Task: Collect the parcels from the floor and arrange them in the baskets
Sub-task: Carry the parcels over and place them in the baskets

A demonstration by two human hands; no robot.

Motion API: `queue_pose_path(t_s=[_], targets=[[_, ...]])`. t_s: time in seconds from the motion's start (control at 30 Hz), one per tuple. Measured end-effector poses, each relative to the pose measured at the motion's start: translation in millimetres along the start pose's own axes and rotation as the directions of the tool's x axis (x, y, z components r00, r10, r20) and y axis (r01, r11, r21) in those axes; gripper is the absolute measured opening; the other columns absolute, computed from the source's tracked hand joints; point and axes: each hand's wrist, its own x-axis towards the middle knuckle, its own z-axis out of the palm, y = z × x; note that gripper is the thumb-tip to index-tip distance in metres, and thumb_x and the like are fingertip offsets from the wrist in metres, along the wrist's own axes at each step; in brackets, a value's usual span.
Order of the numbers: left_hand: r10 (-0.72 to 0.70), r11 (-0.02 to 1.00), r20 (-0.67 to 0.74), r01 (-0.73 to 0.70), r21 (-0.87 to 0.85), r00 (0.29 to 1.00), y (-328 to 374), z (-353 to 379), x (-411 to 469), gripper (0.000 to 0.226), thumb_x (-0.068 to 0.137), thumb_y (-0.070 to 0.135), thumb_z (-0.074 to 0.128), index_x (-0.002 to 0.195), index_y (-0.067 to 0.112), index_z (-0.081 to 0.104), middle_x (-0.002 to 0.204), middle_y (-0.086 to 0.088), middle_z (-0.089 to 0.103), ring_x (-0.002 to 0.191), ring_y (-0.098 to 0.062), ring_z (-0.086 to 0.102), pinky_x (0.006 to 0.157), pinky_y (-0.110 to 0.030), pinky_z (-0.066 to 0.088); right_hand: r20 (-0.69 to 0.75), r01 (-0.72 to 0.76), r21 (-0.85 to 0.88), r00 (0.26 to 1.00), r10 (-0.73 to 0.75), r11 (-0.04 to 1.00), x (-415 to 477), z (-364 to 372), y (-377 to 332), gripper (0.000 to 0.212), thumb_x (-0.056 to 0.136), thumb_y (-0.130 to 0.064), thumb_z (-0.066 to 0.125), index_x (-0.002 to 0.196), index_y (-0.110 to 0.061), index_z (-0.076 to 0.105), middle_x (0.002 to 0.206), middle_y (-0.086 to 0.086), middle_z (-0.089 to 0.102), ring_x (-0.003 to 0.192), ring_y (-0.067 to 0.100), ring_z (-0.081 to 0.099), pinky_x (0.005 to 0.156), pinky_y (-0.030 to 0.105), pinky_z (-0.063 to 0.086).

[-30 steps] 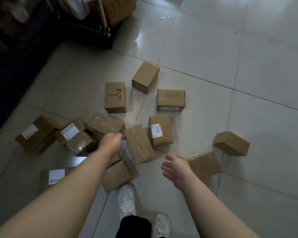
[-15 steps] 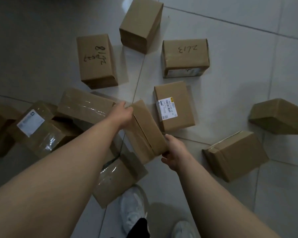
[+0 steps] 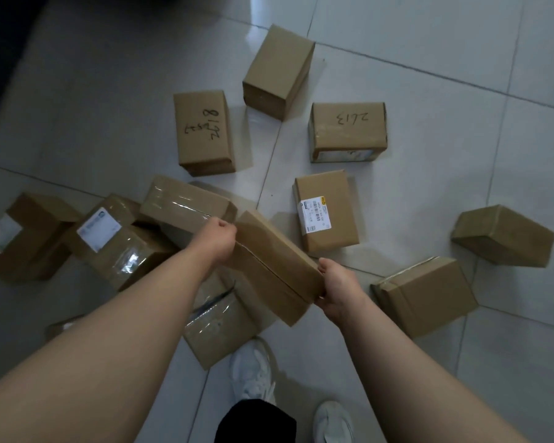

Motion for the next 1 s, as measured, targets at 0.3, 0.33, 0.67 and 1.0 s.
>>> queue_pose_path(t_s=[0.3,0.33,0.67,1.0], targets=[[-0.039,0.995,-0.142,0.026,-0.093,0.989,31.8,-76.8,-120.7,0.035,0.099,0.025,0.036,0.12,0.005,0.055,0.122,-0.019,0.055,0.11,-0.036,0.052,0.097,-0.042,0.043,0.036,0.169,-0.088,0.985,-0.166,0.982,-126.3,-15.9,-47.1,0.033,0.095,-0.022,0.057,0.125,-0.008,0.056,0.113,0.014,0.063,0.099,0.028,0.062,0.089,0.043,0.053],[-0.047,0.992,-0.147,0.029,-0.127,0.988,36.9,-86.0,-138.2,0.037,0.1,0.029,0.033,0.12,0.006,0.054,0.123,-0.018,0.055,0.11,-0.036,0.052,0.1,-0.046,0.043,0.055,0.193,-0.084,0.981,-0.188,0.978,-144.0,-18.8,-55.0,0.033,0.094,-0.02,0.058,0.124,-0.006,0.057,0.113,0.015,0.064,0.097,0.028,0.063,0.09,0.044,0.053],[-0.037,0.916,-0.375,-0.119,-0.383,0.926,62.5,-204.3,-348.3,0.047,0.102,0.043,0.035,0.126,0.007,0.053,0.122,-0.011,0.056,0.103,-0.025,0.05,0.083,-0.03,0.034,0.296,0.519,-0.229,0.843,-0.449,0.823,-359.1,-32.0,-114.5,0.033,0.087,0.004,0.057,0.116,-0.012,0.062,0.104,0.01,0.067,0.098,0.028,0.062,0.082,0.038,0.048],[-0.183,0.809,-0.524,-0.175,-0.561,0.832,22.0,-303.7,-534.2,0.035,0.101,0.034,0.038,0.125,0.011,0.051,0.116,-0.011,0.057,0.103,-0.027,0.055,0.082,-0.038,0.043,0.558,0.666,-0.333,0.709,-0.43,0.667,-569.7,3.1,-92.5,0.044,0.086,0.005,0.048,0.122,-0.015,0.064,0.115,0.008,0.062,0.114,0.03,0.054,0.099,0.045,0.045]])
